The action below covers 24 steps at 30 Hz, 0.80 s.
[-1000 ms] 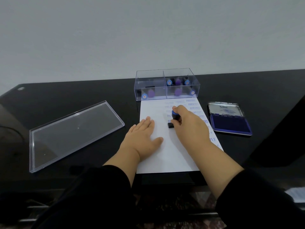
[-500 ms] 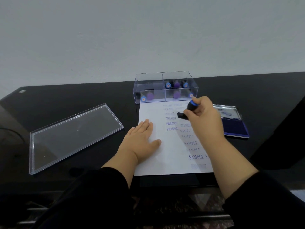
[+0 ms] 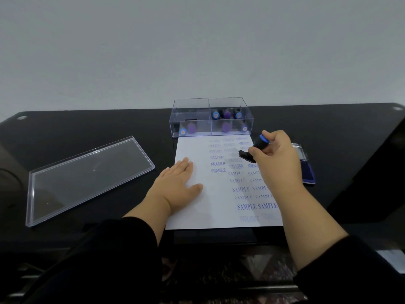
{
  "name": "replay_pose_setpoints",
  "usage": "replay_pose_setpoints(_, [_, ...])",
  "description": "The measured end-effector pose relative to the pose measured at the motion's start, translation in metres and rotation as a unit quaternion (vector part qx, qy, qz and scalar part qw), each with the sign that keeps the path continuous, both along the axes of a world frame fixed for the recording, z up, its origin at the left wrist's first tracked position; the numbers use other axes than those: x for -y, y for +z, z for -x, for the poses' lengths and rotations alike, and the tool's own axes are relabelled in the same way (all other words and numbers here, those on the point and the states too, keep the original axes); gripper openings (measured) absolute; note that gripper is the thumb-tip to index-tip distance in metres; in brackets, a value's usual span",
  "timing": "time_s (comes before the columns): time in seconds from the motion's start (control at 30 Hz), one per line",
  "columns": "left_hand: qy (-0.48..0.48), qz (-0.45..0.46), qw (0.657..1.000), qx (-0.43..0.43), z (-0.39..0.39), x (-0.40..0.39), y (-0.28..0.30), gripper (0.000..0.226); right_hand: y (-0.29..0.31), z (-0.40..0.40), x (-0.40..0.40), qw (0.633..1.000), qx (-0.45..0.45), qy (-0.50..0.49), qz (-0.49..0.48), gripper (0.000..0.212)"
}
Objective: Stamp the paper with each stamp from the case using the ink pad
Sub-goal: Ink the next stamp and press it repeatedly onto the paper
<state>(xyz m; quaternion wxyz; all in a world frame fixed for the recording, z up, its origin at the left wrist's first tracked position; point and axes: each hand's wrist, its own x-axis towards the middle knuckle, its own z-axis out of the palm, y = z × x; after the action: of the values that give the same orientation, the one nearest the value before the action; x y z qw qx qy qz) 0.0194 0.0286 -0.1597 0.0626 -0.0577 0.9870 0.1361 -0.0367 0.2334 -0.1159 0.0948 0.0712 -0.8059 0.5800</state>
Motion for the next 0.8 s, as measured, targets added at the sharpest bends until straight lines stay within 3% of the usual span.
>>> replay_pose_setpoints(0.6, [0.015,0.015,0.999,0.048,-0.004,-0.007,0.005,0.067,0.001,-0.008,0.009,0.997,-0.001,0.026,-0.078,0.031])
replay_pose_setpoints(0.8, [0.043,0.028,0.999,0.002,-0.010,-0.018,-0.003,0.060,-0.002,-0.007,0.007,0.996,0.004,0.025,-0.088,0.032])
